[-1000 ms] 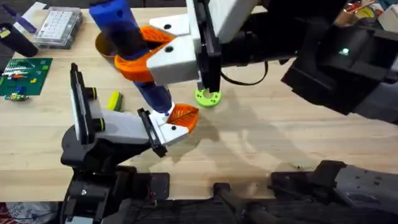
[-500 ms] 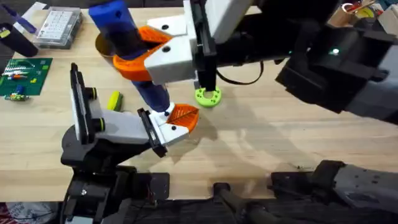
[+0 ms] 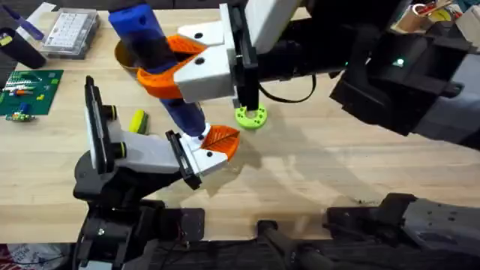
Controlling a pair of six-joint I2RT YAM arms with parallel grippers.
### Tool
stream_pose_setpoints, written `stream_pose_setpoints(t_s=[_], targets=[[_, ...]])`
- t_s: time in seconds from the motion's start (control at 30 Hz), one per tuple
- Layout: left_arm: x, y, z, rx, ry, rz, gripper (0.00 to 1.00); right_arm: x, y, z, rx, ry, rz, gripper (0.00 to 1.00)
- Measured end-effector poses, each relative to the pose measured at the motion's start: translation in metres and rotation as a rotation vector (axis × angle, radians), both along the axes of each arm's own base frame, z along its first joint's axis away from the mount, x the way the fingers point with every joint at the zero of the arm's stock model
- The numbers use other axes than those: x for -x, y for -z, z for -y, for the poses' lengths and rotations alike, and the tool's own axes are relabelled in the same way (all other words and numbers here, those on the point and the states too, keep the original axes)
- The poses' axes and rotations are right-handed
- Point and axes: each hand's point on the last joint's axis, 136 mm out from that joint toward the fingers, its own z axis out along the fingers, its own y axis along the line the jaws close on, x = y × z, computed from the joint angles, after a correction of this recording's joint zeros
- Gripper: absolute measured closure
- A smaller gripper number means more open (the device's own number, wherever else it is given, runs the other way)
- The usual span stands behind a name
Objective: Pick up the gripper from the table and insert it into the empty holder that is missing its gripper. Then pick up a screw, insert it into the mounting hole, and use the screwdriver to tighten it. Finally, clean up the table by picking up the vegetable and placing it into the bucket.
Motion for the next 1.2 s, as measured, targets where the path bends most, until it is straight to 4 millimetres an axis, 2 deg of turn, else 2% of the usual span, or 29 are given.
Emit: stream_pose_setpoints(t_s=[0.77,0.97,1.2], targets=[[0.0,0.0,0.0,0.001,0.001,-0.002,0.986,0.0,0.003,0.0,0.011,0.001,-0.011,0.955],[0.0,0.0,0.0,0.001,0.0,-0.002,0.986,0.0,-0.025,0.0,-0.092,0.0,0.052,0.954],[0.0,0.0,0.0,0.001,0.0,-0.002,0.986,-0.002,-0.056,0.002,-0.119,0.002,0.065,0.954]])
